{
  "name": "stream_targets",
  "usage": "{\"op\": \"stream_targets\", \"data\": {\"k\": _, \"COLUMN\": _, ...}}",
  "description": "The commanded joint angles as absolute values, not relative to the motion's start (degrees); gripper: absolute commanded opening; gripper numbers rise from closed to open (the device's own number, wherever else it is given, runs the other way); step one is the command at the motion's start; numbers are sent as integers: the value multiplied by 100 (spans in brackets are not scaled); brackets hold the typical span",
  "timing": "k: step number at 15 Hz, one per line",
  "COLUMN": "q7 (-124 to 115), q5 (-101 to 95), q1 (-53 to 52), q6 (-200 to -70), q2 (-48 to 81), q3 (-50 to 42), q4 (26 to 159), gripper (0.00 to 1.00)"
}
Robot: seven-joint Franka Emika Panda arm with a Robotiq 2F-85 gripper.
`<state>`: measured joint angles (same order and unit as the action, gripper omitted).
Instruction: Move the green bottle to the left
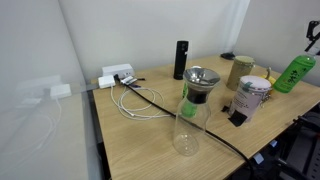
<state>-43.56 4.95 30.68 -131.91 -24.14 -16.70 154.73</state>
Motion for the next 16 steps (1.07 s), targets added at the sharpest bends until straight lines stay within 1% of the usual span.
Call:
{"op": "stream_targets", "data": {"k": 1, "q7": -4230, "q5": 849, "q1": 2848, "q6": -12989, "q2": -2802, "q3": -1600, "q4": 15391, "gripper": 10}}
{"op": "stream_targets", "data": {"k": 8, "q7": -4119, "q5": 1527, "q1": 1831, "q6": -12859, "q2": -3090, "q3": -989, "q4": 15121, "gripper": 10}}
{"op": "stream_targets", "data": {"k": 14, "q7": -3631, "q5": 1887, "q1": 883, "q6": -12775, "q2": -2757, "q3": -562, "q4": 15035, "gripper": 10}}
{"op": "stream_targets", "data": {"k": 16, "q7": -3447, "q5": 2060, "q1": 569, "q6": -12939, "q2": -2512, "q3": -402, "q4": 15056, "gripper": 10}}
